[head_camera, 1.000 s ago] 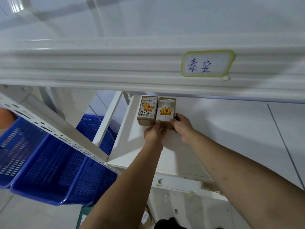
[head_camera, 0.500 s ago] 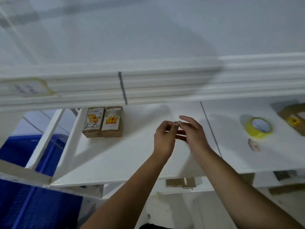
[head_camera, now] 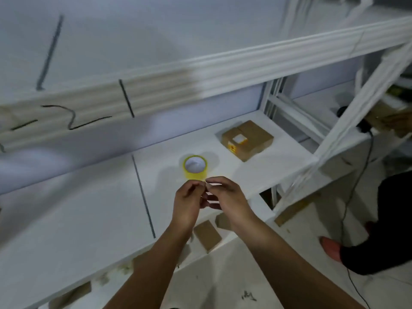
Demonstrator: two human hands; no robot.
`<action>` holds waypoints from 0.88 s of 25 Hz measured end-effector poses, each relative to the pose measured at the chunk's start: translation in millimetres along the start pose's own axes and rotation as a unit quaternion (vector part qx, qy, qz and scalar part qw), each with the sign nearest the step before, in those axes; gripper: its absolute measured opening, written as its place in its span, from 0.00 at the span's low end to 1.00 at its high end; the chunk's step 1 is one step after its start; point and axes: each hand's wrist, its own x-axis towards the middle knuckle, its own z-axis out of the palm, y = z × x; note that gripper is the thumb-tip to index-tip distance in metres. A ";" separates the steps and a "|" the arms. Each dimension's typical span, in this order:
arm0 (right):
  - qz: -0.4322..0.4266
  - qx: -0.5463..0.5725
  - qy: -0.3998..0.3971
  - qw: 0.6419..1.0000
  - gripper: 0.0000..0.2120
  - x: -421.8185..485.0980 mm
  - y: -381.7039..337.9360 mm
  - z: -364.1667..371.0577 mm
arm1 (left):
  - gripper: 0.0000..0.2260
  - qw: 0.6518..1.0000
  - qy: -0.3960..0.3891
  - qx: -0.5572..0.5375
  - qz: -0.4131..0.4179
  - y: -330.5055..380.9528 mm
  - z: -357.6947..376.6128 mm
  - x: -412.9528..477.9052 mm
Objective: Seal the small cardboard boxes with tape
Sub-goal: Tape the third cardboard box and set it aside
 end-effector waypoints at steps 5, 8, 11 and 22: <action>0.033 -0.015 0.020 0.999 0.09 21.5 -6.8 -71.2 | 0.06 0.998 0.008 0.056 -0.013 -10.9 62.8 14.6; 0.054 -0.006 0.038 0.998 0.09 53.7 -10.0 -95.4 | 0.05 0.983 0.021 0.170 0.064 -8.9 94.2 52.1; 0.057 -0.003 0.066 0.996 0.07 86.9 -13.5 -113.5 | 0.05 0.929 0.036 0.325 0.174 0.5 129.6 110.4; 0.046 -0.165 0.135 0.976 0.13 188.3 -18.8 -172.4 | 0.28 0.788 -0.083 0.576 0.199 -42.7 175.3 168.4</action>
